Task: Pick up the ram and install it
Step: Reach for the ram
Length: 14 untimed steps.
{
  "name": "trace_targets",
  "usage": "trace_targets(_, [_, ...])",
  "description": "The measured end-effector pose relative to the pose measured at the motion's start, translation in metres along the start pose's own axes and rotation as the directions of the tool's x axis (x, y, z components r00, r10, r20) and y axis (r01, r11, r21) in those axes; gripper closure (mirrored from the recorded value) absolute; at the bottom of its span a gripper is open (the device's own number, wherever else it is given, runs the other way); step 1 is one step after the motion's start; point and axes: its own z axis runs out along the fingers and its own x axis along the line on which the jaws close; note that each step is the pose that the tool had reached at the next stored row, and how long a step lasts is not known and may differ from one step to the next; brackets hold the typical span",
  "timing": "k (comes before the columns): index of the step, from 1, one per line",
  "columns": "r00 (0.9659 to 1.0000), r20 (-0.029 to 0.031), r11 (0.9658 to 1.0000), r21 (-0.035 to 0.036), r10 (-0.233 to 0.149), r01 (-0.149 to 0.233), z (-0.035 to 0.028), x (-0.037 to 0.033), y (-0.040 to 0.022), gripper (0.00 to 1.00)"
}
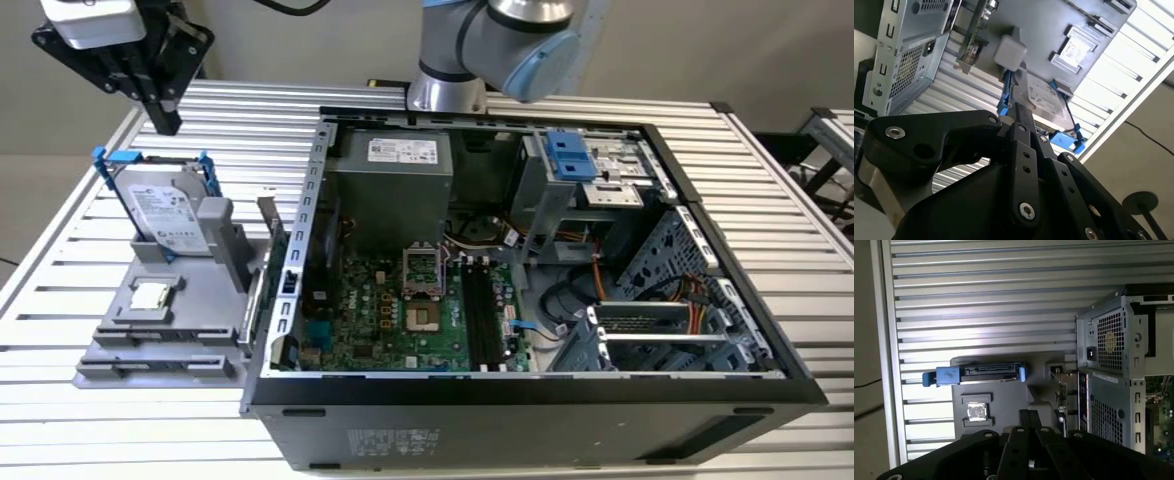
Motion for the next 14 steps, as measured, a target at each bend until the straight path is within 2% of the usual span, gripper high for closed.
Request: trace_targets(14, [1.0000,0.0013,1.0000,-0.0001,0.000,0.000,-0.0008,0.0299,-0.0021,1.00])
